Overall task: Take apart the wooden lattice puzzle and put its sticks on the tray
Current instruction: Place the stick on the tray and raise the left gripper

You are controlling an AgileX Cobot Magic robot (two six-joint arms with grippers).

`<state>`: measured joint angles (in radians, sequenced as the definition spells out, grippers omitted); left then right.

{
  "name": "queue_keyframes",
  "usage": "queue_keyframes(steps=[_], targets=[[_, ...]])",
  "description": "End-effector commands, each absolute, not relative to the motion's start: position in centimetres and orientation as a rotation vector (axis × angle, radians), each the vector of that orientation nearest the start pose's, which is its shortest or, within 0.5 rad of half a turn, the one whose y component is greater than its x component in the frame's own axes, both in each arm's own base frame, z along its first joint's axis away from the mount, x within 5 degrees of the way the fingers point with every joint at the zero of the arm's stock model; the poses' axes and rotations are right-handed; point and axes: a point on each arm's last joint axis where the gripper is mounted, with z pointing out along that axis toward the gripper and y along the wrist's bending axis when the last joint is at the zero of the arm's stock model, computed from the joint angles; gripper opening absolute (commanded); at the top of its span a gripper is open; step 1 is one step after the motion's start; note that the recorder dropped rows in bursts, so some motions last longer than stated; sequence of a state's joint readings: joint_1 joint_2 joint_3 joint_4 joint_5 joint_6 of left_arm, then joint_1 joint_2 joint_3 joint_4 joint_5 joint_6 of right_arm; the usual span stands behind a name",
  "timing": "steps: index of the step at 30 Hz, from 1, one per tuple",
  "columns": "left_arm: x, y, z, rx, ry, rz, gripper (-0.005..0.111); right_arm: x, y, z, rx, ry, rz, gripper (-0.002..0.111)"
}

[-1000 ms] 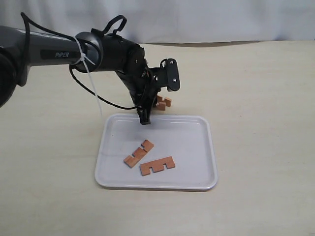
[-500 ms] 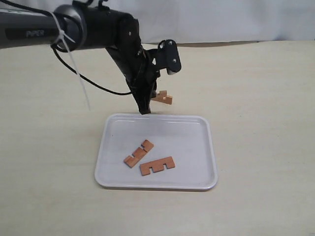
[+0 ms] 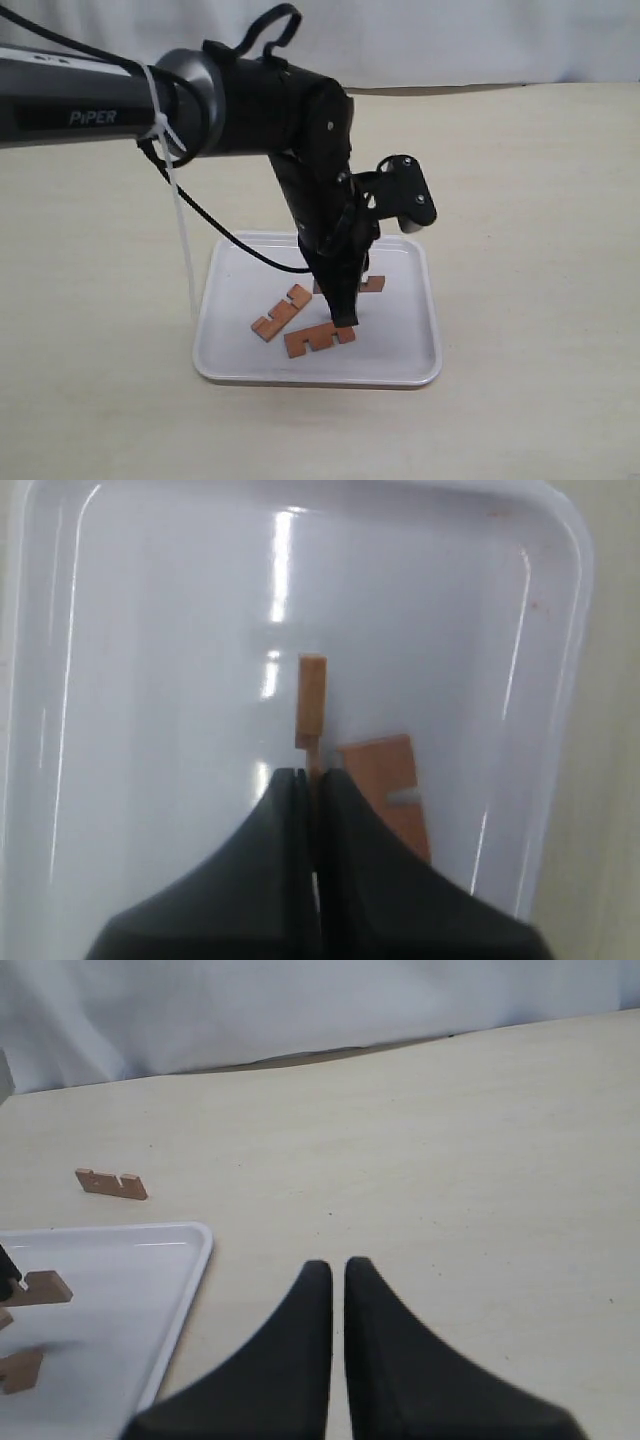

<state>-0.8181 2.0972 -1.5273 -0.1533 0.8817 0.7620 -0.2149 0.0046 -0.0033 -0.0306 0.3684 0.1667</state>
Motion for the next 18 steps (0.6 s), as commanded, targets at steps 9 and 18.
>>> queue_keyframes(steps=[9,18], targets=[[28.4,-31.8,16.1,1.899,2.271,-0.107,0.026,5.2,-1.2,18.0,0.328,1.819,-0.071,0.004],[29.2,-31.7,17.3,1.796,2.304,-0.029,0.056,5.2,-1.2,18.0,0.328,1.819,-0.071,0.004]])
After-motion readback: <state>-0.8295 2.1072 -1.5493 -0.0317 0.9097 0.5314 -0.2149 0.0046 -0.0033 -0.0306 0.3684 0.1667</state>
